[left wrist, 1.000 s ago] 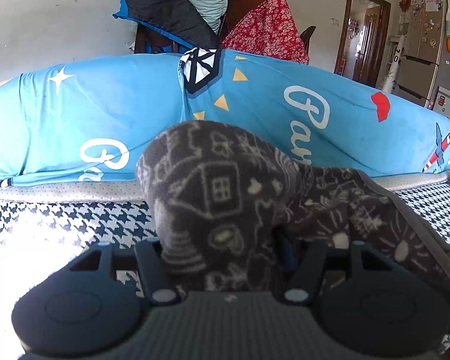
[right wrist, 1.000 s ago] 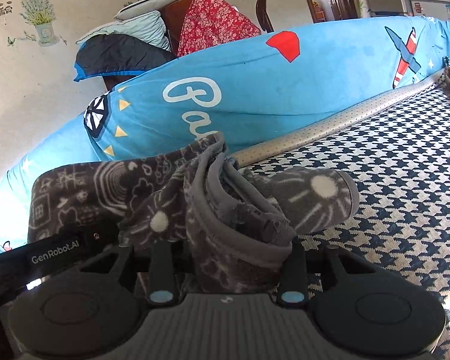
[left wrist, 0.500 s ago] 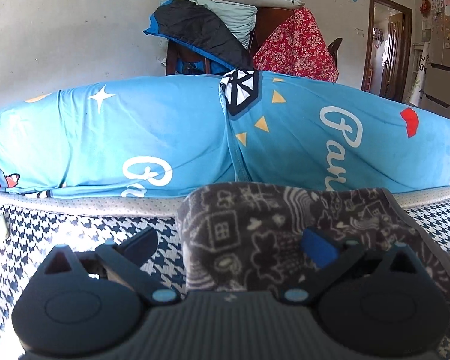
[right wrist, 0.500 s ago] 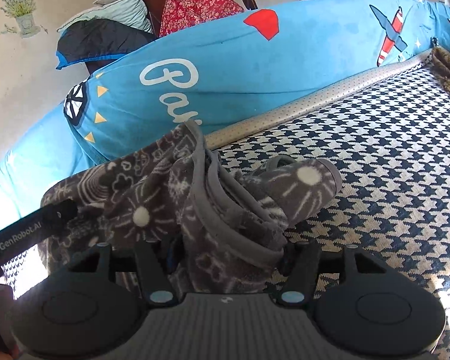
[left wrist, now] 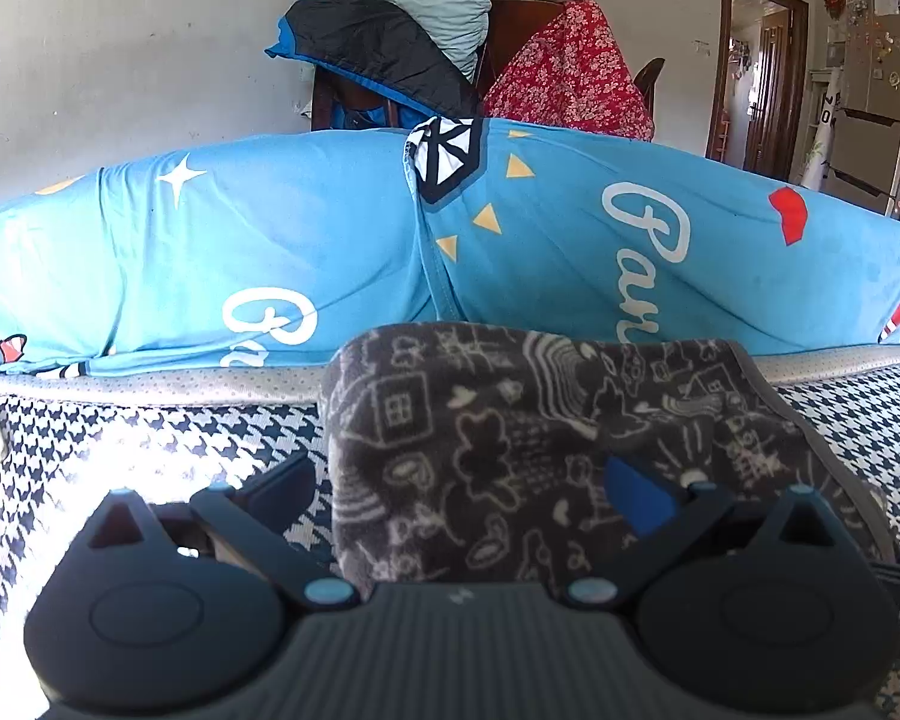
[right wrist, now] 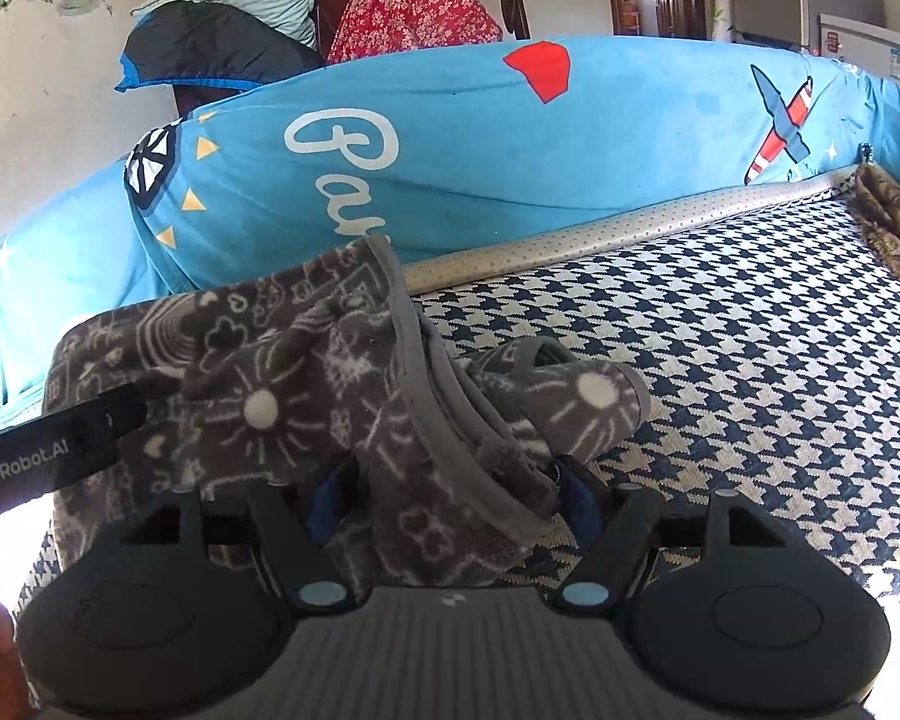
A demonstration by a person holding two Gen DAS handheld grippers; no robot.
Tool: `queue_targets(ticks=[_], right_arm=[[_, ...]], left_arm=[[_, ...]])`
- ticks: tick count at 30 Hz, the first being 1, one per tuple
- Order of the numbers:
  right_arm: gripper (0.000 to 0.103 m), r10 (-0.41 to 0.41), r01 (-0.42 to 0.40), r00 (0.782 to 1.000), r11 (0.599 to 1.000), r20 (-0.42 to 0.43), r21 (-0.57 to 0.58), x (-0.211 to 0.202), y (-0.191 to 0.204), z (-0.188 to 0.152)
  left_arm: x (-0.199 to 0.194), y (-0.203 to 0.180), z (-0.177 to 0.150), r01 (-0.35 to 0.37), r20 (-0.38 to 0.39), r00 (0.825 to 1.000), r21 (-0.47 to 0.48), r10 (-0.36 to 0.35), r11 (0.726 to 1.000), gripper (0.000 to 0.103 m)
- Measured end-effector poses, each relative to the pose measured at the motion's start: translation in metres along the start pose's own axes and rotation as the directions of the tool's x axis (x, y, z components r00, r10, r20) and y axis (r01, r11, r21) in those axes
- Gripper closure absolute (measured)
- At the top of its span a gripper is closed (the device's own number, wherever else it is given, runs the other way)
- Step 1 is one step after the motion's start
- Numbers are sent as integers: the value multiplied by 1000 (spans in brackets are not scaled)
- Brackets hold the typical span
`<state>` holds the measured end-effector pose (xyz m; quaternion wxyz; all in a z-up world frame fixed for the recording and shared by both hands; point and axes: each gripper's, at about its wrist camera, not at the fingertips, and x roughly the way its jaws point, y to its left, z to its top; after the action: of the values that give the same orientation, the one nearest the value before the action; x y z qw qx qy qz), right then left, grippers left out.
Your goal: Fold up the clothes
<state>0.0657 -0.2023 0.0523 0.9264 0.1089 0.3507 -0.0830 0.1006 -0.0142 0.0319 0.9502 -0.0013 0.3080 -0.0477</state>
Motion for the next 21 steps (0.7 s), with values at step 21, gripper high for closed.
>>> queue_targets(ticks=[21], right_arm=[[32,-20,20,1000,1000,-4,-8,-1,6,1]], left_arm=[[-5,2,-3,9,-11,1000,-19,-9,1000,0]])
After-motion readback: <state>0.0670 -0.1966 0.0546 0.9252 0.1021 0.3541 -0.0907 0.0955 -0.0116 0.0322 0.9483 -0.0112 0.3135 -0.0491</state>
